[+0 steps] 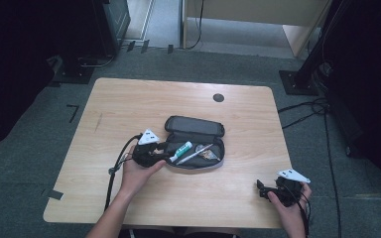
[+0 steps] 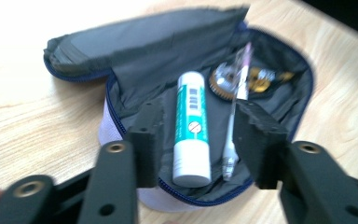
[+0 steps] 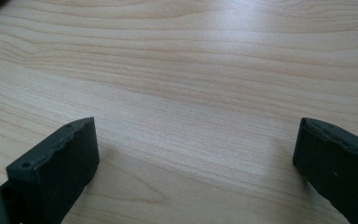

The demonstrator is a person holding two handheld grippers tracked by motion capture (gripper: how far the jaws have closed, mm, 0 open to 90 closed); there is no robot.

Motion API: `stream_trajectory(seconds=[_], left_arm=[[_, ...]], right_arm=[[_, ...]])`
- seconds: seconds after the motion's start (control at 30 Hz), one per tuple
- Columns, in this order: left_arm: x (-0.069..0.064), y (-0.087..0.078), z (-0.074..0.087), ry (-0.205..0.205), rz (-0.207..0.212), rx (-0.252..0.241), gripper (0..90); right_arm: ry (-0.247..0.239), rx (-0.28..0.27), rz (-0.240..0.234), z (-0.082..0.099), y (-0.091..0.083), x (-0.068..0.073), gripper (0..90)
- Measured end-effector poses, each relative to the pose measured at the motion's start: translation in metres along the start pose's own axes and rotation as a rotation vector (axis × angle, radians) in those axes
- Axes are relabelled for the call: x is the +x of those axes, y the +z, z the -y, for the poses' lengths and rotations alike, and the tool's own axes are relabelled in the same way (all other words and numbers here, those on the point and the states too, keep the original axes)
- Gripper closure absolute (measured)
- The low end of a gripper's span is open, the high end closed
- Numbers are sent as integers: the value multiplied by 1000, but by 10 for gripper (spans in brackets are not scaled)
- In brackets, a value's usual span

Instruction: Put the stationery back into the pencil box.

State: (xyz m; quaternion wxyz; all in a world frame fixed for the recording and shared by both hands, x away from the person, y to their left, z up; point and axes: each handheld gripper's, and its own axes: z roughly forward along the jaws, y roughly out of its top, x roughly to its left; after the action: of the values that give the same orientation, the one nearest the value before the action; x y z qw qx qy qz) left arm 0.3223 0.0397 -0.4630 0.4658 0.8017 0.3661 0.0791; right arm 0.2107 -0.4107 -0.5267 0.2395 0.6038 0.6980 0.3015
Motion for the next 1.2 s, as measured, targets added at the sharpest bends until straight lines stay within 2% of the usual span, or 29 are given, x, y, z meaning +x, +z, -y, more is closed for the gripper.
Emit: stream_trajectory(seconds=[0.07, 0.13, 0.33, 0.5, 0.63, 0.8, 0.97, 1.2], left_arm=[[2, -9, 1, -14, -14, -27, 428], [5, -18, 3, -33, -45, -50, 346], [13, -40, 10, -53, -96, -77, 145], [17, -55, 19, -59, -167, -94, 73], [23, -67, 28, -75, -184, -102, 4], [27, -79, 38, -92, -210, -117, 0], [34, -90, 49, -108, -237, -109, 0], [41, -104, 61, -106, -281, -102, 0]], right_arm=[[0, 0, 0, 0, 0, 0, 0], [0, 2, 0, 0, 0, 0, 0], [-2, 4, 2, 0, 0, 0, 0], [-2, 4, 2, 0, 0, 0, 0], [-2, 3, 3, 0, 0, 0, 0], [3, 3, 7, 0, 0, 0, 0], [3, 3, 6, 0, 0, 0, 0], [3, 4, 6, 0, 0, 0, 0]])
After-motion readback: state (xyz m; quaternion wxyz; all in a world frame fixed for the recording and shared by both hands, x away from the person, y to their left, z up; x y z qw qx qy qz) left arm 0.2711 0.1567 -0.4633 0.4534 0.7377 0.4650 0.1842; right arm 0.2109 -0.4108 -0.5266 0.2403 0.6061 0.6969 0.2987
